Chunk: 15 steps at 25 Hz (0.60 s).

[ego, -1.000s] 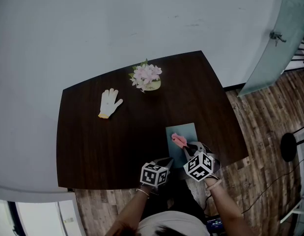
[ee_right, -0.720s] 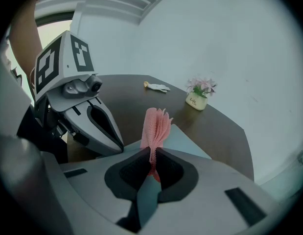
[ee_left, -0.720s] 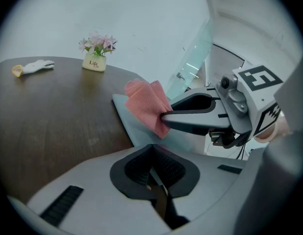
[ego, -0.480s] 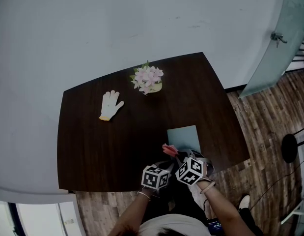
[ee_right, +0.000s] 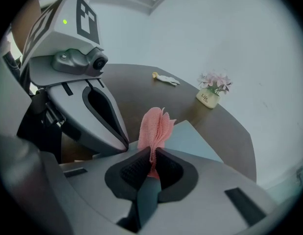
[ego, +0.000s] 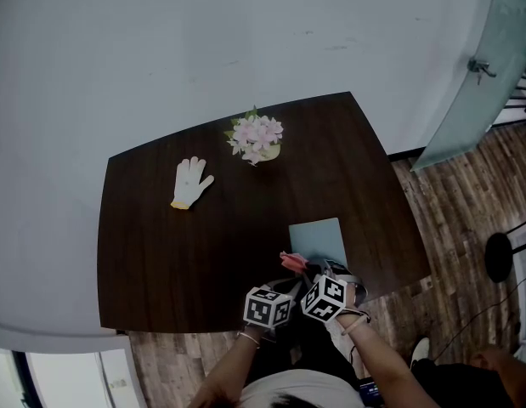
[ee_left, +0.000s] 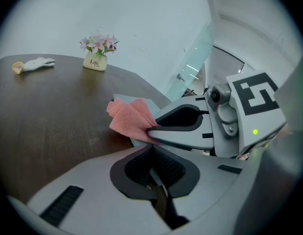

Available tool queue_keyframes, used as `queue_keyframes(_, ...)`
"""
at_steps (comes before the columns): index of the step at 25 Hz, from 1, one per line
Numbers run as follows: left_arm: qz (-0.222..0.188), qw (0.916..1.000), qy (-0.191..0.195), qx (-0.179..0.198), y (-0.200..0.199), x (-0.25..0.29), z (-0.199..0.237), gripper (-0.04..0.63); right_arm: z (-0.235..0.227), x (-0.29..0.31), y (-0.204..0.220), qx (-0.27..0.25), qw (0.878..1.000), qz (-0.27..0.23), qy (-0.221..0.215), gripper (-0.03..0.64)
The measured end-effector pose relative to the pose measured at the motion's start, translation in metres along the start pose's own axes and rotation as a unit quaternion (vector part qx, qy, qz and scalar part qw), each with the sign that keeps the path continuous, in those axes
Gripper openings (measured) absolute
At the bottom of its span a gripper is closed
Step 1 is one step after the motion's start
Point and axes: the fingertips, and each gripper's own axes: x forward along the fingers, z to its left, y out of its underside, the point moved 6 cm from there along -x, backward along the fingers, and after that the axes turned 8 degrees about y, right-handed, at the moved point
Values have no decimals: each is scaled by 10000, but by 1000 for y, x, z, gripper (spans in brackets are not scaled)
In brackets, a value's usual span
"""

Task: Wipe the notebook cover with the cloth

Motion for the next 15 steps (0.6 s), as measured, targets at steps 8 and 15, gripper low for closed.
queue_keyframes(8, 12, 10000, 39, 42, 1, 1, -1, 20, -4, -2, 6, 30, 10000, 76, 40, 32)
queue_keyframes(15, 25, 10000, 54, 49, 2, -1, 1, 20, -10, -5, 17, 94, 9997, 171, 169, 32)
